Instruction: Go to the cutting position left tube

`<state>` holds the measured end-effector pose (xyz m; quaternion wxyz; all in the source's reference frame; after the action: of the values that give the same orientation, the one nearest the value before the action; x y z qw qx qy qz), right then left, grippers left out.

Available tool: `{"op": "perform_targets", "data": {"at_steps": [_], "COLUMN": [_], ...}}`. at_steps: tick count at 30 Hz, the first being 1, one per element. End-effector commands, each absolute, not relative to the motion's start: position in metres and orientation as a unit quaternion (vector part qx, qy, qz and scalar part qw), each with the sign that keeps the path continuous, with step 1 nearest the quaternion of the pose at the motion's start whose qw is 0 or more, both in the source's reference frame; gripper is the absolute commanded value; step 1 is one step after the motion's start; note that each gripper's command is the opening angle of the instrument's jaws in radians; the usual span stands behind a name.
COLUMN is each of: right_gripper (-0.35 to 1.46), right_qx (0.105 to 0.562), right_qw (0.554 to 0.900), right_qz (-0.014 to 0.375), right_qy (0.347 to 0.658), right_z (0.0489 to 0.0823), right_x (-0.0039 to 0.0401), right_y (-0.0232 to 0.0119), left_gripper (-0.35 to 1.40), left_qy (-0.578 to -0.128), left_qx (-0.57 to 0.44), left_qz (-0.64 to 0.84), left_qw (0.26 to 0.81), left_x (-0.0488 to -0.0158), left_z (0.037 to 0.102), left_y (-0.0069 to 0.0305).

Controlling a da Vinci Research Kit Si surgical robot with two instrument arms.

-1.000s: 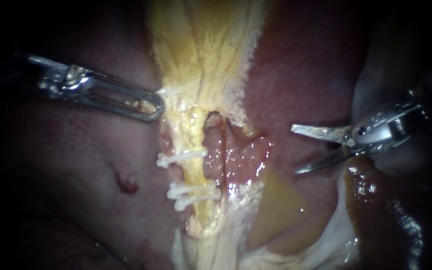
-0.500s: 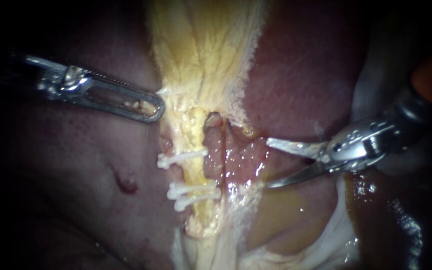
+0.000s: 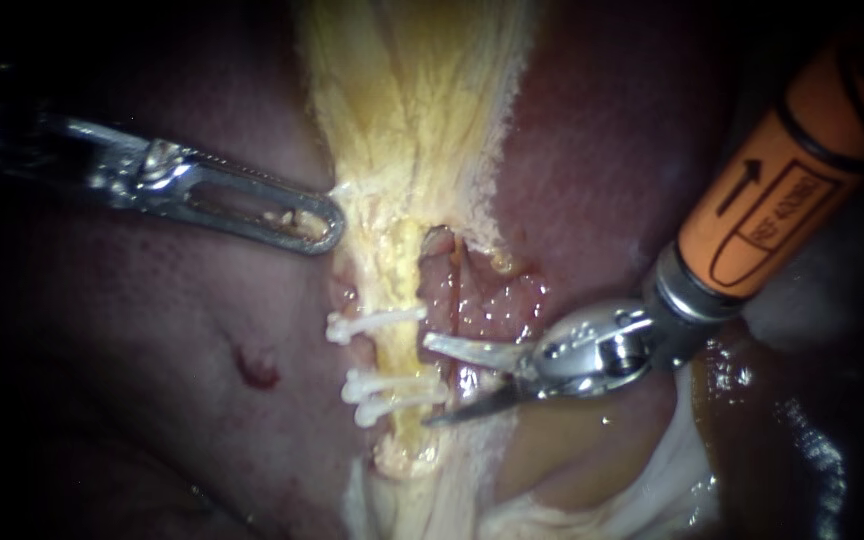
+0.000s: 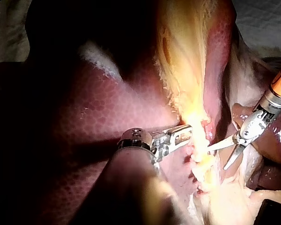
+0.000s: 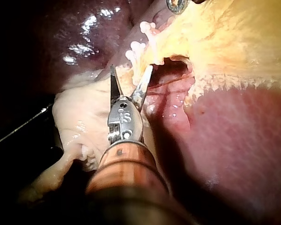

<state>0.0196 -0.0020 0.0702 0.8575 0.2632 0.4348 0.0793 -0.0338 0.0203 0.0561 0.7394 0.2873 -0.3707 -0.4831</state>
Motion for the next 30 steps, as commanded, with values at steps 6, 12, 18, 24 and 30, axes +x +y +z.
{"op": "perform_targets", "data": {"at_steps": [6,12,18,24,30], "right_gripper": [1.44,1.44,1.45,1.45,1.45], "right_qx": [0.286,0.316,0.314,0.316,0.327], "right_qw": [0.848,0.837,0.835,0.830,0.819], "right_qz": [0.088,0.092,0.089,0.093,0.087], "right_qy": [0.437,0.438,0.443,0.450,0.463], "right_z": [0.0726,0.0750,0.0753,0.0750,0.0744], "right_x": [0.0193,0.0190,0.0191,0.0193,0.0199], "right_y": [-0.0009,0.0000,0.0003,0.0003,0.0001], "left_gripper": [-0.35,-0.35,-0.35,-0.35,-0.35], "left_qy": [-0.371,-0.371,-0.371,-0.371,-0.371], "left_qx": [0.287,0.287,0.287,0.287,0.287], "left_qz": [-0.483,-0.483,-0.483,-0.483,-0.483], "left_qw": [0.739,0.739,0.739,0.739,0.739], "left_x": [-0.0338,-0.0338,-0.0338,-0.0338,-0.0338], "left_z": [0.0561,0.0561,0.0561,0.0561,0.0561], "left_y": [0.0203,0.0203,0.0203,0.0203,0.0203]}}
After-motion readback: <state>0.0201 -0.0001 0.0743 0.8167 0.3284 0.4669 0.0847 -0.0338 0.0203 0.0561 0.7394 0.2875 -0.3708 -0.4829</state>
